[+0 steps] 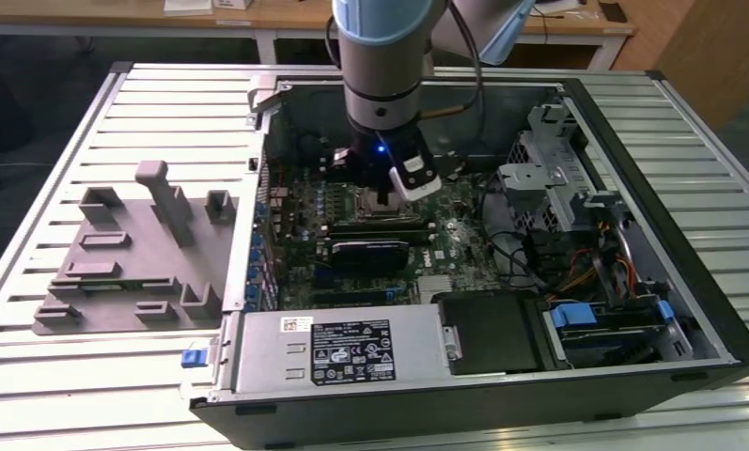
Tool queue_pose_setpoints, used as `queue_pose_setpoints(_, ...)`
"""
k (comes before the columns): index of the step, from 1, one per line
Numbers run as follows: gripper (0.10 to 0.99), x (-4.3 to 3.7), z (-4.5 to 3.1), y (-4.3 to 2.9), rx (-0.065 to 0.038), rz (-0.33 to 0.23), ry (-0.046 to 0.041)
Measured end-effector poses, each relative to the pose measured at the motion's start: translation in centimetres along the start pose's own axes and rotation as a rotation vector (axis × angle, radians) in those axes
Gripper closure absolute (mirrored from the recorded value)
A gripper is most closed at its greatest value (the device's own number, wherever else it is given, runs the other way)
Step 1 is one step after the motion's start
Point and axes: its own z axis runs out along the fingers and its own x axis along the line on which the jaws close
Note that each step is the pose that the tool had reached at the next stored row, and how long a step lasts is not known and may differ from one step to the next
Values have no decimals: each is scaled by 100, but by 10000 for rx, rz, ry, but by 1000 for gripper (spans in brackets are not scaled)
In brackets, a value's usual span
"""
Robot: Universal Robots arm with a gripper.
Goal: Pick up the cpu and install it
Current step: 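Install the second cpu locking lever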
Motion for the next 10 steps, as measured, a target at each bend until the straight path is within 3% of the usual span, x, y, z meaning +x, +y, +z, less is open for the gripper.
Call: queue_pose_setpoints(10,980,-33,9,34,5,2,8)
